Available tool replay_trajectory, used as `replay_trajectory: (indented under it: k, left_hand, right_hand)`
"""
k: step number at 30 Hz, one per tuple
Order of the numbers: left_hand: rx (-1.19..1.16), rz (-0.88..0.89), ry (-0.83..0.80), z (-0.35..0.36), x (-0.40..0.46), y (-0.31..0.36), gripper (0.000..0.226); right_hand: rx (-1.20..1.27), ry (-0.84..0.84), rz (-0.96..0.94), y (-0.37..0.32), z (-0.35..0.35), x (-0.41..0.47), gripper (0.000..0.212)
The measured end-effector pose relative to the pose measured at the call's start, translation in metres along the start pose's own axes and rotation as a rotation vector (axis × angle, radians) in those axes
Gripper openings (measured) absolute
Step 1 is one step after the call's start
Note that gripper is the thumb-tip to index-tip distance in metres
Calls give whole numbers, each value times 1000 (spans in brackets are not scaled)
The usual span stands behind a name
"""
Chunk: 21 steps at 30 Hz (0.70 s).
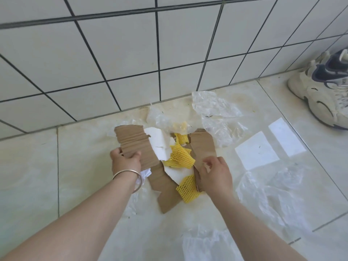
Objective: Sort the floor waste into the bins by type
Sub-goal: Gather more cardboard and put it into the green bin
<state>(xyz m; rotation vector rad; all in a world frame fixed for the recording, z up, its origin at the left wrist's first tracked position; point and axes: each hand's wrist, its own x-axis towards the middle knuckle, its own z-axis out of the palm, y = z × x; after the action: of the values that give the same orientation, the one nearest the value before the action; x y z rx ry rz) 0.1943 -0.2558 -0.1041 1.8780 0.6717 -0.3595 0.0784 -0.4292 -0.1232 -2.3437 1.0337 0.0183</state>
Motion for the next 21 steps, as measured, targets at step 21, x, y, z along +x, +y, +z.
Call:
replay_trajectory:
  k: [21]
  left_hand:
    - [-154,-286,-414,-3,-4,-55,4]
  right_hand:
    - [-34,-166,220,-30,22,34,30]
